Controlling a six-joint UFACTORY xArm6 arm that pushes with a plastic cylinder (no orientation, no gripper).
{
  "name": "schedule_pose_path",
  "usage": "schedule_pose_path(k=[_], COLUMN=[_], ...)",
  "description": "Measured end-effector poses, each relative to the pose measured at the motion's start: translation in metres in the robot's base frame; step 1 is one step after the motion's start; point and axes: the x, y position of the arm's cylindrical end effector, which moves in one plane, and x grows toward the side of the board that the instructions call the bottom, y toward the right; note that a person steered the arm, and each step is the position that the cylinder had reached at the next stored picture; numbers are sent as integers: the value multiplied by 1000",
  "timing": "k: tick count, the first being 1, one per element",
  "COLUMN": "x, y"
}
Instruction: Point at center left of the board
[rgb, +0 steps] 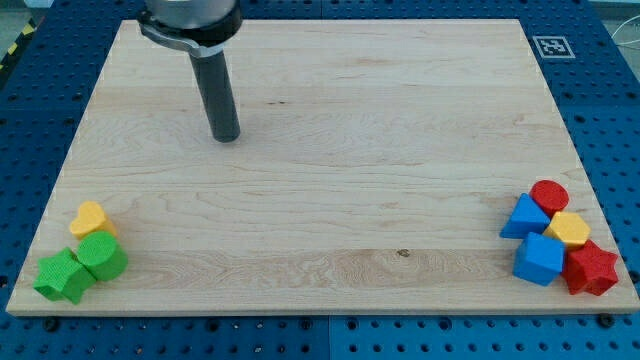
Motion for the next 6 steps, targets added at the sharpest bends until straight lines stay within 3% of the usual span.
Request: schedule_pose_path(k=[2, 4, 6], x=[-14, 3, 14], y=[-45, -106, -121])
